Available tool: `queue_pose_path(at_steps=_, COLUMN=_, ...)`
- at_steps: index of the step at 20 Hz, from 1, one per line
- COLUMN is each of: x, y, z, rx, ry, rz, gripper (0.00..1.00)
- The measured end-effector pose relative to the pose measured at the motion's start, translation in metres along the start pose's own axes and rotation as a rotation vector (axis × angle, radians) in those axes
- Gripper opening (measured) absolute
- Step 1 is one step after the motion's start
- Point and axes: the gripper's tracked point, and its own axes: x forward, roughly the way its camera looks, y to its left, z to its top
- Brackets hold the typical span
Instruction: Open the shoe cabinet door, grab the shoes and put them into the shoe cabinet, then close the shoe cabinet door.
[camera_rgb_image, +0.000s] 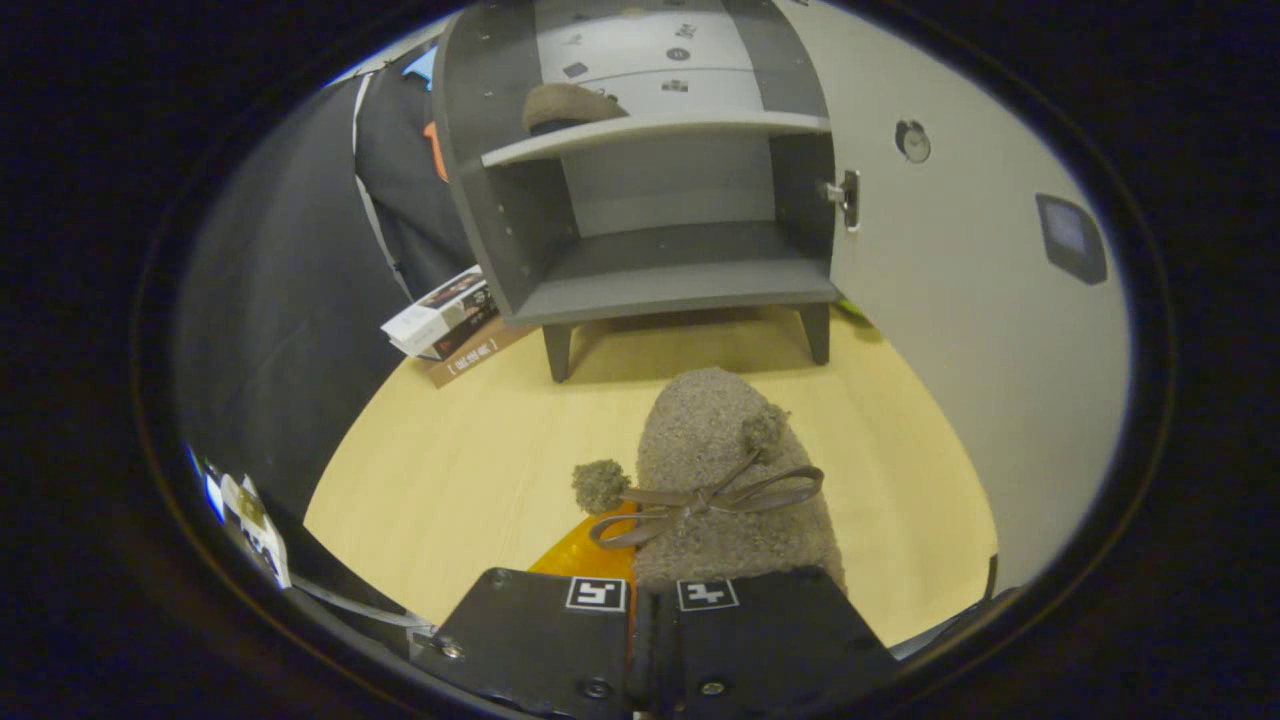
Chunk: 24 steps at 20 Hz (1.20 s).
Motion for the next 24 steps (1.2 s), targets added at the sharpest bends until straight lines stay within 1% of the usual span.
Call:
queue_pose_path(at_steps=4, x=-0.049, y=0.008, z=0.045, rx=-0.020, ry=-0.096, rz=-0.002, gripper=0.06)
queue_pose_path(at_steps=8, x=-0.087, y=0.019, z=0.096, rx=-0.008, ry=-0.183, rz=0.008, gripper=0.06)
queue_pose_path(at_steps=12, x=-0.106, y=0.032, z=0.159, rx=-0.064, ry=-0.279, rz=-0.021, gripper=0.06)
queue_pose_path(at_steps=15, x=-0.109, y=0.042, z=0.213, rx=-0.089, ry=-0.354, rz=-0.035, gripper=0.06)
queue_pose_path(at_steps=18, x=-0.102, y=0.054, z=0.266, rx=-0.094, ry=-0.411, rz=-0.035, gripper=0.06)
queue_pose_path(at_steps=21, x=-0.086, y=0.061, z=0.317, rx=-0.108, ry=-0.447, rz=-0.043, gripper=0.06)
queue_pose_path(at_steps=24, x=-0.059, y=0.060, z=0.364, rx=-0.122, ry=-0.468, rz=-0.055, gripper=0.06)
